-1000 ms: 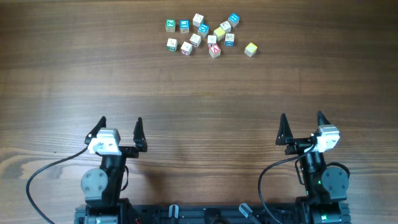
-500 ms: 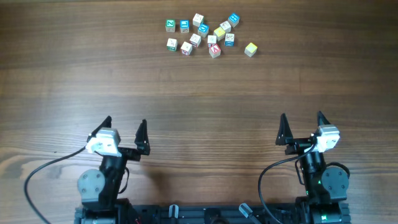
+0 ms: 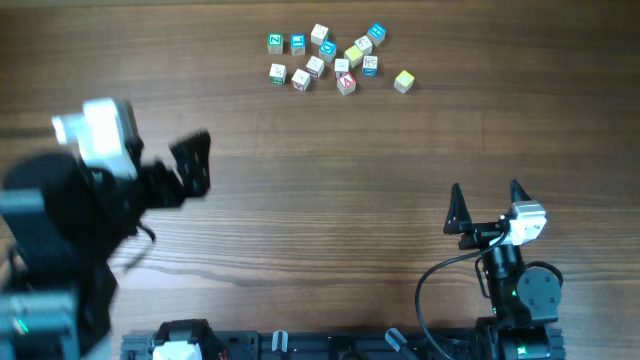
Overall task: Form a horizontal line
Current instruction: 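Raise the left arm and move the left gripper over the block cluster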
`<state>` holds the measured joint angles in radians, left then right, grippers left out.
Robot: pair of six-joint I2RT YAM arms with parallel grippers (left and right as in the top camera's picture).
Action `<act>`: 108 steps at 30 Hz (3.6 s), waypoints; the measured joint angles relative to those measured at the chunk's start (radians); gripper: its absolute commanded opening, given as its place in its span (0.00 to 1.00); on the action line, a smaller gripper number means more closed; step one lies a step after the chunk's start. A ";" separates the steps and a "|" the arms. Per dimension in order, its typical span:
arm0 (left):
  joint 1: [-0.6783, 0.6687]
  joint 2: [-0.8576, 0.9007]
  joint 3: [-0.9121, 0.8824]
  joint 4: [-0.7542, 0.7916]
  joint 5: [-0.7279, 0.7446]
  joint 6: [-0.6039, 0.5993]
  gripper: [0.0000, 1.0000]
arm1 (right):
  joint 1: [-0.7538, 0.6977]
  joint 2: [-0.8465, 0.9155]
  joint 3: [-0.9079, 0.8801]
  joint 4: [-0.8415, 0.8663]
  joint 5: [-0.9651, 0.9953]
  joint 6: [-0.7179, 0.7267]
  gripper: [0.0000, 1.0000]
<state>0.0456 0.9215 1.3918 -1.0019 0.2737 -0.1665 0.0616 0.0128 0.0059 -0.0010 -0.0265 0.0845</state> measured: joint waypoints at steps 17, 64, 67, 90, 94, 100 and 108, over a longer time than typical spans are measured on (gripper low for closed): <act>0.000 0.758 0.498 -0.229 0.005 0.060 1.00 | 0.000 0.000 0.000 0.000 0.000 0.000 1.00; -0.143 1.017 0.500 0.180 -0.079 0.050 0.05 | 0.000 0.000 0.000 0.000 0.000 0.000 1.00; -0.163 1.053 0.500 0.188 -0.080 0.049 0.05 | 0.000 0.000 0.000 0.000 0.000 0.000 1.00; -0.169 1.114 0.498 0.176 -0.083 0.049 0.07 | 0.000 0.000 0.000 0.000 0.000 0.000 1.00; -0.169 1.120 0.498 0.176 -0.083 0.049 0.07 | 0.000 0.000 0.000 0.000 0.000 0.000 1.00; -0.169 1.139 0.497 0.176 -0.083 0.049 0.07 | 0.000 0.000 0.000 0.000 0.000 0.000 1.00; -0.169 1.141 0.497 0.176 -0.083 0.049 0.06 | 0.000 0.000 0.000 0.000 0.000 0.000 1.00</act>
<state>-0.1234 2.0628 1.8889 -0.8257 0.1905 -0.1173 0.0616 0.0128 0.0063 -0.0006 -0.0265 0.0845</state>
